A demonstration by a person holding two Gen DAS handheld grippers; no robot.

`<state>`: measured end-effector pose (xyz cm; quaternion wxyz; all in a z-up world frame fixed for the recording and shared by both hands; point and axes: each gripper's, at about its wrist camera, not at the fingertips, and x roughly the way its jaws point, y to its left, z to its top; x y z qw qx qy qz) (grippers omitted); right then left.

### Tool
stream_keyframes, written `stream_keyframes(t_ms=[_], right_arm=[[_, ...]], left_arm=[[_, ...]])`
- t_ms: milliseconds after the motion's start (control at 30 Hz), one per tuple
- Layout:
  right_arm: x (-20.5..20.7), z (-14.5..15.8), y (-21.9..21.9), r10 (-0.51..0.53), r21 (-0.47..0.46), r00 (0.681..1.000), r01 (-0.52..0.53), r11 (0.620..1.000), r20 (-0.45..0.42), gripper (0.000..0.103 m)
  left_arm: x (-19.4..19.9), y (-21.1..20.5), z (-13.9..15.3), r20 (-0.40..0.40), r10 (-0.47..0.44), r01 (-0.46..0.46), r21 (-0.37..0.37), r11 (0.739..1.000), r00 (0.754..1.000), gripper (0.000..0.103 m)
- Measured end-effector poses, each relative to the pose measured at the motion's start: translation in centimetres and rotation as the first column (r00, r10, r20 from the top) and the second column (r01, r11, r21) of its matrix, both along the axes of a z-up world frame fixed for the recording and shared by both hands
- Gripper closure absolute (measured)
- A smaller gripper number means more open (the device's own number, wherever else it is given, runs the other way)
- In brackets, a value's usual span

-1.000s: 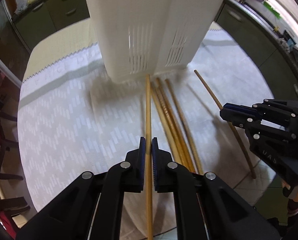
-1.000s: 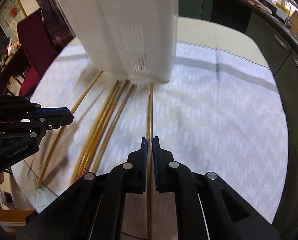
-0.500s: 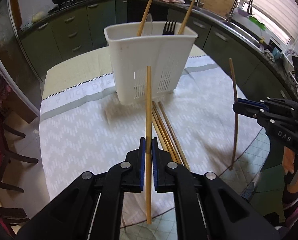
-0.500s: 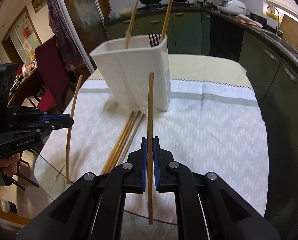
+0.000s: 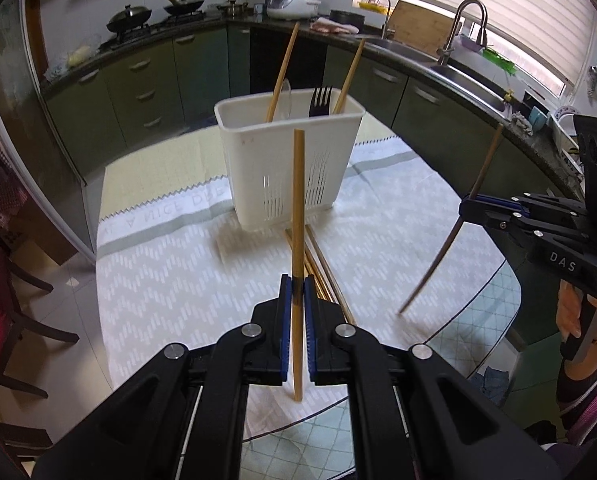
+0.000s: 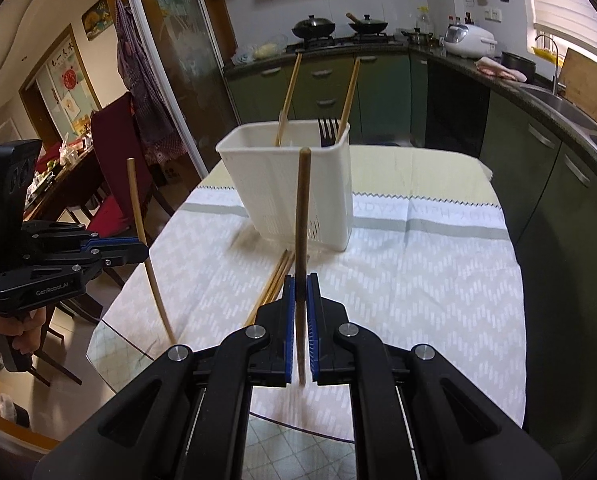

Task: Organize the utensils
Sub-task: 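Lift the held chopsticks upright with both tools and carry them over the caddy, then open the left tool to drop its chopstick into the caddy while the right tool releases its own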

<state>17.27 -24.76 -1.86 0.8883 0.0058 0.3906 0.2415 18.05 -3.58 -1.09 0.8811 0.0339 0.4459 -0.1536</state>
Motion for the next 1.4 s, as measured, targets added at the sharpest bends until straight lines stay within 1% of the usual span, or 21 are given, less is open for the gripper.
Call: stream_keyframes(t_ms=[267,467,600,667,800,867,967,1100,1167,1233,1300,1400], right_arm=[[-0.1,2.1,-0.1,0.005,0.012,0.999,-0.006,1.000,0.042,0.096],[0.0,3.9,0.1,0.022,0.021,0.998,-0.023,0.999,0.067,0.096],[0.0,5.4,0.2,0.030,0.034,0.996,-0.033,0.999,0.086,0.096],[0.1,6.5,0.1,0.026,0.031,0.994,-0.030,0.999,0.110,0.096],[-0.1,7.9,0.2,0.033,0.027,0.990,-0.037,0.999,0.139,0.096],[-0.2,8.2,0.2,0.036,0.029,0.989,-0.041,0.999,0.145,0.096],[0.0,8.3,0.1,0.034,0.030,0.989,-0.039,0.999,0.144,0.096],[0.3,8.1,-0.3,0.026,0.029,0.991,-0.031,0.999,0.134,0.096],[0.4,8.1,-0.4,0.020,0.030,0.991,-0.025,0.999,0.132,0.096],[0.6,8.1,-0.6,0.016,0.033,0.991,-0.021,0.999,0.132,0.096],[0.8,8.2,-0.8,0.012,0.037,0.991,-0.017,0.999,0.136,0.096],[0.9,8.8,-0.8,0.010,0.043,0.989,-0.017,0.999,0.149,0.096]], left_arm=[[-0.1,-0.1,1.8,0.040,-0.005,0.005,-0.006,1.000,0.999,0.097],[0.3,-0.2,3.8,0.070,-0.014,0.016,-0.022,1.000,0.997,0.097],[0.9,-0.2,6.3,0.106,-0.020,0.024,-0.036,0.999,0.994,0.097],[1.3,-0.2,7.9,0.127,-0.021,0.027,-0.048,0.998,0.992,0.097],[2.6,-0.2,10.6,0.168,-0.004,0.014,-0.058,0.998,0.986,0.097],[3.6,0.0,12.3,0.194,0.010,0.005,-0.075,0.997,0.981,0.097],[4.9,0.1,14.5,0.242,0.029,-0.009,-0.081,0.997,0.970,0.097],[6.6,0.1,16.7,0.289,0.047,-0.021,-0.092,0.996,0.956,0.097],[7.5,-0.1,17.3,0.315,0.055,-0.031,-0.080,0.996,0.947,0.097],[8.4,-0.4,17.2,0.323,0.063,-0.043,-0.068,0.997,0.944,0.097],[9.5,-0.5,16.5,0.313,0.067,-0.051,-0.058,0.997,0.948,0.097],[11.3,-0.7,14.7,0.278,0.072,-0.060,-0.051,0.997,0.958,0.097]])
